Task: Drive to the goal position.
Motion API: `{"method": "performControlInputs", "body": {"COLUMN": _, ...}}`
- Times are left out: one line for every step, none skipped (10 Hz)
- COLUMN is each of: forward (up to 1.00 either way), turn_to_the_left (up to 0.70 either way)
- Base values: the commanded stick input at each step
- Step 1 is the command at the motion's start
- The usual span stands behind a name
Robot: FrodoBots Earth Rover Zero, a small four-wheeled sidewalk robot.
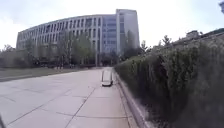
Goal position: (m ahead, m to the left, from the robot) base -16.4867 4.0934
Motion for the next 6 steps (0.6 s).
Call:
{"method": "performControlInputs", "body": {"forward": 0.7, "turn_to_the_left": 0.35}}
{"method": "performControlInputs", "body": {"forward": 0.7, "turn_to_the_left": 0.35}}
{"method": "performControlInputs", "body": {"forward": 0.7, "turn_to_the_left": 0.35}}
{"method": "performControlInputs", "body": {"forward": 0.41, "turn_to_the_left": 0.21}}
{"method": "performControlInputs", "body": {"forward": 0.0, "turn_to_the_left": 0.0}}
{"method": "performControlInputs", "body": {"forward": 0.0, "turn_to_the_left": 0.0}}
